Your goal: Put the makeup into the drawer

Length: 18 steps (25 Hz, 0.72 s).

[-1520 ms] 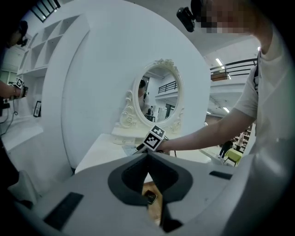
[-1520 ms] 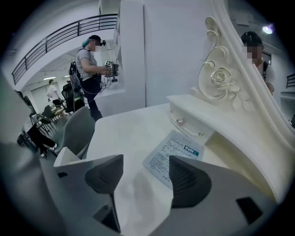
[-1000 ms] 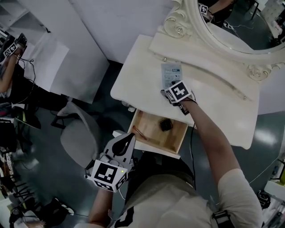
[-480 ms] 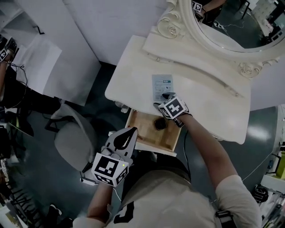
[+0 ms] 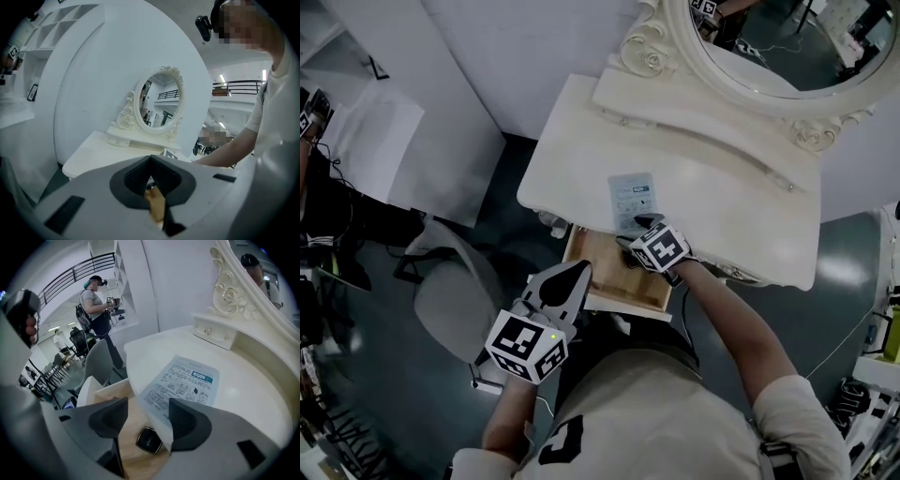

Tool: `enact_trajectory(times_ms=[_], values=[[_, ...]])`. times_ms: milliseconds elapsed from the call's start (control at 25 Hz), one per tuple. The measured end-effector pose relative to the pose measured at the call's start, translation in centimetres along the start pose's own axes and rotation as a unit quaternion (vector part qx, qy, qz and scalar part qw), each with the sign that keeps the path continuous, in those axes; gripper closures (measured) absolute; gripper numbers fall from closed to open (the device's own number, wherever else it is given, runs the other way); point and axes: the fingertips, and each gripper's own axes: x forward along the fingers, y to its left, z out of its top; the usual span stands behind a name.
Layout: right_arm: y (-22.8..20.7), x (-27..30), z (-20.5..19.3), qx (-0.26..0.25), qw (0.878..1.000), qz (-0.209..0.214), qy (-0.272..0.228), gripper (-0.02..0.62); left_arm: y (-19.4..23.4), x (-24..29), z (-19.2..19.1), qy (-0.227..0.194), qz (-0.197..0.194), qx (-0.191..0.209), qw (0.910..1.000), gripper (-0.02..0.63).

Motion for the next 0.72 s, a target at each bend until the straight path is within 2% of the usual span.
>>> enact_trajectory(times_ms=[160,240,360,520,720], values=[[1.5,-0.5,-0.9,-0.022,0.999,0.023,0.016,0.308,-0.4,-0.3,0.3,-0.002,-0.006,0.008,0.9999,0.551],[1.8,-1.2,-0.6,-0.041,0.999,0.017,0.0,0.308,-0.4,-0.4,0.5,-0.002,-0.004,0.015,0.9999,0.551],[1.7,-1.7,-0.3,-0.1,0.995,-0.017,-0.005,0.308,-0.3,-0.7,0.2,0.0,-0.001,0.019,0.9998,0.551],[1.3,-0.9,0.1,-0.202,0.976,-0.082,0.021,0.308,-0.1,-0.9,-0.4,0.007,0.005,0.021,0.9997,0.551],[0.4,1.3,-0.9,-0.258,0.956,-0.133,0.053,0.308,-0.3,-1.3,-0.4,0.006,0.013,0.039,0.9991,0.551]])
